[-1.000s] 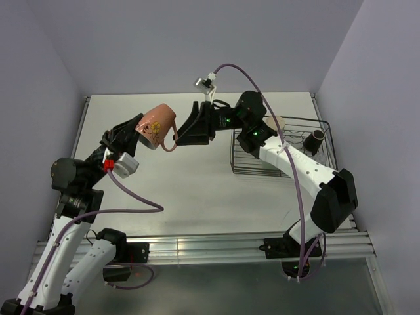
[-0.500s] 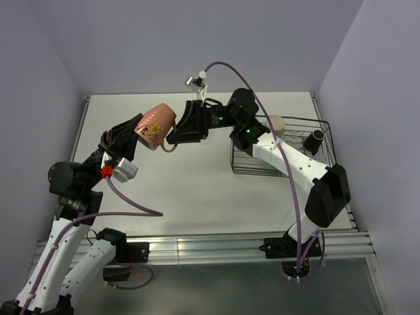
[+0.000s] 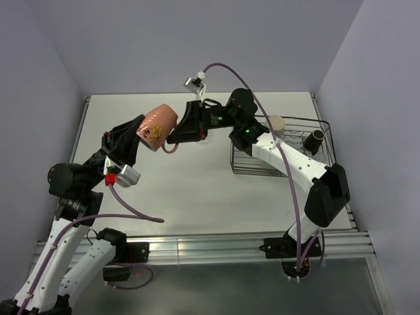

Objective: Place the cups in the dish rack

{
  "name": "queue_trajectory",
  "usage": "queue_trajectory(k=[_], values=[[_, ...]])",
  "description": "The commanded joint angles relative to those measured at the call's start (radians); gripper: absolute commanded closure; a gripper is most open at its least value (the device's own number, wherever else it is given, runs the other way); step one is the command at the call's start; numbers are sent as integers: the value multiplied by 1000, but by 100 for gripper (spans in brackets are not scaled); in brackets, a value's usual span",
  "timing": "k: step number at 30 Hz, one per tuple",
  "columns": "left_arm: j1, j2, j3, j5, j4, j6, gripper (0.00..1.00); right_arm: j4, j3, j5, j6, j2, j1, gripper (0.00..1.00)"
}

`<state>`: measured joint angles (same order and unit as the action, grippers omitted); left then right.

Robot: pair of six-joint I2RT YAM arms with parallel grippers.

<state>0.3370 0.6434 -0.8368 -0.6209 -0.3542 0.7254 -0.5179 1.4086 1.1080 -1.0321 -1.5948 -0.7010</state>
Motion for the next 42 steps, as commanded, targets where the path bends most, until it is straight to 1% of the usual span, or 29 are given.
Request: queue_trajectory(k=[1, 3, 5, 6, 7, 8, 10, 11, 13, 16, 17, 19, 20, 22, 23, 25, 26, 27, 28, 29, 30, 31, 32, 33, 34, 36, 37, 40, 42], values=[[16, -17, 7, -34, -60, 58, 100, -53, 32, 7, -16, 15, -15, 100], [19, -19, 8, -33, -54, 77, 95, -51, 27, 9, -14, 19, -15, 100], [20, -19, 13, -28, -43, 95, 83, -50, 20, 7, -10, 30, -6, 100], [20, -19, 16, -25, -40, 101, 80, -47, 15, 0, -8, 33, 0, 100], [20, -18, 19, -13, -37, 106, 73, -47, 10, -3, -11, 38, 17, 100], [20, -19, 27, -5, -34, 120, 65, -47, 3, -5, -11, 41, 23, 100], [20, -18, 44, 12, -31, 137, 60, -42, -8, -10, -9, 53, 41, 100], [19, -16, 48, 29, -34, 143, 53, -41, -13, -13, -13, 58, 60, 100], [20, -10, 59, 46, -35, 146, 48, -37, -26, -16, -8, 73, 78, 100], [20, -8, 73, 72, -52, 141, 32, -28, -52, -14, -2, 99, 112, 100], [20, -7, 76, 81, -55, 138, 26, -22, -59, -16, 3, 105, 129, 100], [20, -13, 80, 85, -42, 141, 22, -10, -77, -20, 15, 125, 150, 100], [20, -13, 82, 87, -37, 144, 17, 11, -80, -25, 23, 130, 159, 100], [20, -25, 90, 107, -19, 143, 14, 63, -82, -33, 75, 150, 204, 100], [20, -30, 91, 116, -12, 143, 13, 140, -79, -48, 104, 156, 221, 100], [20, -42, 99, 153, 0, 120, 12, 246, -59, -75, 229, 177, 271, 100], [20, -45, 100, 168, 6, 109, 12, 371, -48, -120, 284, 185, 287, 100], [20, -48, 100, 211, 9, 95, 12, 440, -22, -152, 396, 193, 314, 100], [20, -47, 97, 240, 11, 51, 11, 500, -8, -195, 449, 206, 327, 100], [20, -44, 91, 269, 38, 28, 11, 624, 6, -244, 502, 210, 337, 100], [19, -34, 70, 338, 55, -6, 10, 674, 27, -343, 606, 217, 354, 100], [20, -30, 58, 375, 75, -91, 9, 718, 35, -400, 654, 235, 356, 100], [19, -22, 42, 409, 131, -134, 9, 783, 38, -462, 702, 245, 359, 100], [17, -7, 9, 436, 171, -176, 9, 806, 36, -578, 789, 257, 357, 100], [19, -1, -8, 463, 216, -248, 8, 820, 29, -640, 826, 280, 357, 100], [19, 15, -40, 478, 317, -328, 7, 838, 3, -755, 923, 295, 357, 100], [19, 21, -51, 490, 346, -392, 6, 838, -11, -869, 949, 309, 357, 100], [19, 62, -87, 529, 457, -515, 2, 822, -71, -1017, 1015, 329, 357, 100], [19, 100, -110, 572, 494, -563, 1, 788, -120, -1065, 1023, 337, 357, 100]])
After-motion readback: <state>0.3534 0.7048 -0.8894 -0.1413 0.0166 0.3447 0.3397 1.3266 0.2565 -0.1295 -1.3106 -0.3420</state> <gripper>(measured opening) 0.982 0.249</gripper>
